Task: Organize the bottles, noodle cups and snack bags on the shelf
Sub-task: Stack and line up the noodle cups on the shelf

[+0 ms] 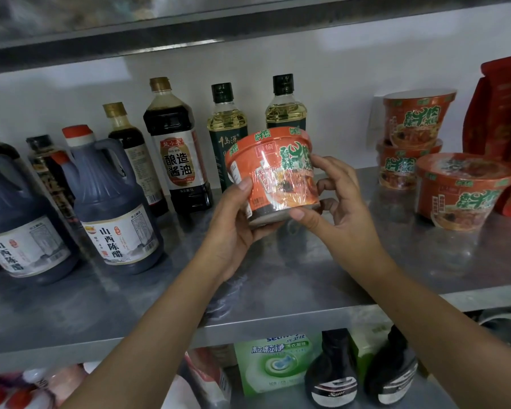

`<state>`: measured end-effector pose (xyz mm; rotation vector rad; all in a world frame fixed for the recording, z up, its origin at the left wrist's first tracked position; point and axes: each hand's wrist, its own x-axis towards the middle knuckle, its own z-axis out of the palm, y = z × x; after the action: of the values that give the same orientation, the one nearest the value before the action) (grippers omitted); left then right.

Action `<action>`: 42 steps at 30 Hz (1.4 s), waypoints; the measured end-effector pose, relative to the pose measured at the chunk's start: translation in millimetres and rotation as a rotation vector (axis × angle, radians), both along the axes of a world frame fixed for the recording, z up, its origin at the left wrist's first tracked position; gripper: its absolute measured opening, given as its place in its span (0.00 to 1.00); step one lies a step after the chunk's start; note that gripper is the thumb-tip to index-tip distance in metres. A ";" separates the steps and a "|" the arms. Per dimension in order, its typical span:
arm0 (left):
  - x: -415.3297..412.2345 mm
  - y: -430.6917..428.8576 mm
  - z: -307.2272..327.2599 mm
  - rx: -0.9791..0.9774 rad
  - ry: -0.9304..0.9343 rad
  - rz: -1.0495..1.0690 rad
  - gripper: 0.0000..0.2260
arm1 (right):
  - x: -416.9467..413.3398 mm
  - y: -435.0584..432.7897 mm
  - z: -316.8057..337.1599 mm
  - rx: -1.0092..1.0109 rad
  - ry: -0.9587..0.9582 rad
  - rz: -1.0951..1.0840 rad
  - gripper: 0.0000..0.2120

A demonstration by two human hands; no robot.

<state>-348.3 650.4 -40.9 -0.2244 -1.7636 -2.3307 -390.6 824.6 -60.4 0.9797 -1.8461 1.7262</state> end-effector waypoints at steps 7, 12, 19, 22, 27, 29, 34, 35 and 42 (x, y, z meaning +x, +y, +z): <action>-1.0 -2.0 -0.9 0.021 -0.014 -0.016 0.34 | 1.3 -0.2 0.4 -0.002 0.011 0.019 0.32; 1.2 -0.7 0.6 0.031 -0.036 -0.027 0.27 | 1.0 -0.2 -0.2 -0.010 0.016 0.032 0.32; 1.9 -6.3 0.5 -0.097 -0.024 -0.025 0.47 | 0.5 -1.3 -1.8 0.032 0.038 0.027 0.30; 3.4 -9.2 6.3 -0.253 -0.033 0.023 0.52 | 1.6 -2.2 -1.8 0.069 0.080 0.059 0.29; 9.8 -6.6 12.5 -0.376 0.100 0.222 0.48 | 13.5 4.8 15.1 -0.143 -0.133 0.241 0.23; 11.9 -1.8 11.2 -0.472 0.178 0.327 0.48 | 17.8 12.1 27.9 -0.242 -0.288 0.342 0.26; 12.0 25.7 3.1 -0.662 0.346 0.406 0.43 | 25.3 16.9 38.8 -0.028 -0.348 0.265 0.50; 11.1 30.5 0.7 -0.680 0.368 0.426 0.41 | 25.4 17.1 37.5 -0.018 -0.350 0.181 0.52; 15.8 46.1 -9.7 -0.765 0.366 0.514 0.39 | 30.3 19.6 32.1 -0.163 -0.420 -0.068 0.27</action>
<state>-332.6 696.5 -50.7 -0.2494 -2.1013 -1.1230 -360.3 844.2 -28.3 0.5109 -1.9129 2.1223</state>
